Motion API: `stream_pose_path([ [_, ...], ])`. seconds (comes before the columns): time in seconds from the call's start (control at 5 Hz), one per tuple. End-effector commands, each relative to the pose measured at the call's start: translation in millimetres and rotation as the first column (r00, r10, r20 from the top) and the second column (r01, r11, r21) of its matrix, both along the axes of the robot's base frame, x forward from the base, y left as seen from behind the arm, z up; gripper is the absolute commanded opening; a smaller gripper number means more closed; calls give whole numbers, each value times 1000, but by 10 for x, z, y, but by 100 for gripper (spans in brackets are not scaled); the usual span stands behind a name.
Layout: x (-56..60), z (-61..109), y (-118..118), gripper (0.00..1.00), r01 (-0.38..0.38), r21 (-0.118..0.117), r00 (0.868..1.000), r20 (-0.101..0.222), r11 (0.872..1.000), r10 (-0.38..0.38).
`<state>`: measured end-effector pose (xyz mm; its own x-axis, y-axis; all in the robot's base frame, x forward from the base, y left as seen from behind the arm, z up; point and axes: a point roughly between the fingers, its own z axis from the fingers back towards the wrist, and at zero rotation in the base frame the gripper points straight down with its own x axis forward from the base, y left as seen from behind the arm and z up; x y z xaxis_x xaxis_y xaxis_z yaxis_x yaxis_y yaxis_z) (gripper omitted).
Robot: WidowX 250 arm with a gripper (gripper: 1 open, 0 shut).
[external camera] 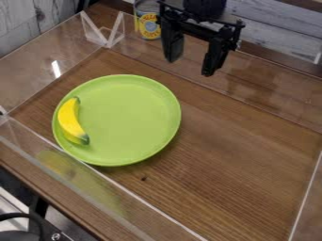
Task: Remove the banana from inside the green plate and put it on the table
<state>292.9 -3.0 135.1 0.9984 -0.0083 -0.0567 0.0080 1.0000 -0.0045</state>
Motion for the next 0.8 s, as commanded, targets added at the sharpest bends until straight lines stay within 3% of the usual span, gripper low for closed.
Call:
stream_pose_path([
  [0.0, -77, -164, 25, 100, -4, -1, 999, -51, 1000, 4],
  [0.2, -220, -213, 230, 100, -26, 3, 998, -61, 1000, 26],
  [0.6, -468, -173, 950, 100, -103, 16, 994, -21, 995, 103],
])
